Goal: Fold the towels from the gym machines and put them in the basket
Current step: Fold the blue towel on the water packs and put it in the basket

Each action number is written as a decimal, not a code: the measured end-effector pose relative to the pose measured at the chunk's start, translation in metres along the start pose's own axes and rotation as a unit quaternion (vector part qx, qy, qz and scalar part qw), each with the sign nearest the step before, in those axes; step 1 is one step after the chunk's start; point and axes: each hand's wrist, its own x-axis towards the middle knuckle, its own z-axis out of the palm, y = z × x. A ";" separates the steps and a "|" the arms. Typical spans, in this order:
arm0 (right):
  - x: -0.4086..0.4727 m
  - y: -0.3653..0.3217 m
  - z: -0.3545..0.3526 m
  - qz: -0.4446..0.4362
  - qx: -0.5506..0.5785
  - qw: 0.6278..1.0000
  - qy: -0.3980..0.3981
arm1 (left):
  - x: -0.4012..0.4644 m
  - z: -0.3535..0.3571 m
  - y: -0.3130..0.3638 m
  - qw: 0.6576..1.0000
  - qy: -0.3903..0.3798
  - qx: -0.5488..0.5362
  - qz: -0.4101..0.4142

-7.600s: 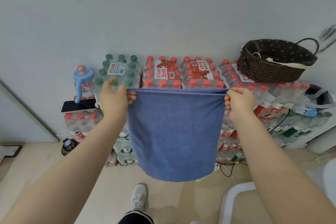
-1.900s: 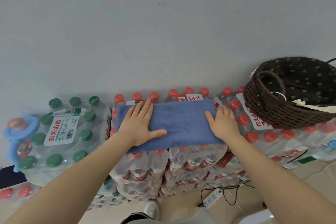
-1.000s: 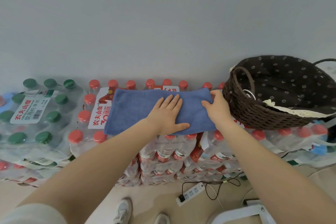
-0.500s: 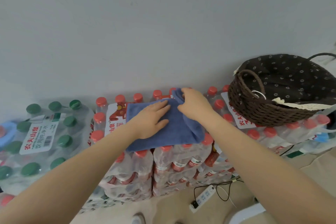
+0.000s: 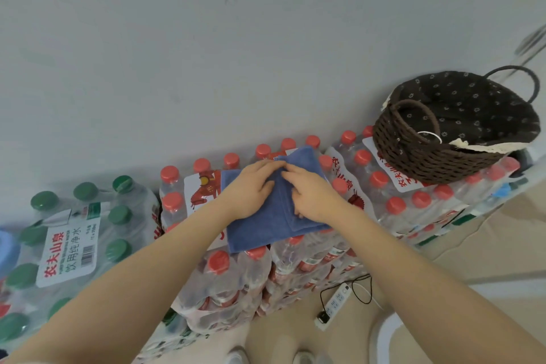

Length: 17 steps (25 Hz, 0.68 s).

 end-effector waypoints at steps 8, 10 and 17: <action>-0.009 0.000 0.029 -0.004 -0.283 0.954 0.093 | 0.000 -0.002 -0.007 0.997 -0.006 0.081 0.010; -0.007 0.006 0.032 -0.004 -0.292 0.955 0.056 | 0.000 -0.004 -0.012 0.991 0.033 0.120 -0.043; -0.007 0.025 0.028 -0.062 -0.217 0.974 -0.026 | -0.017 -0.013 -0.040 0.967 0.028 0.198 -0.160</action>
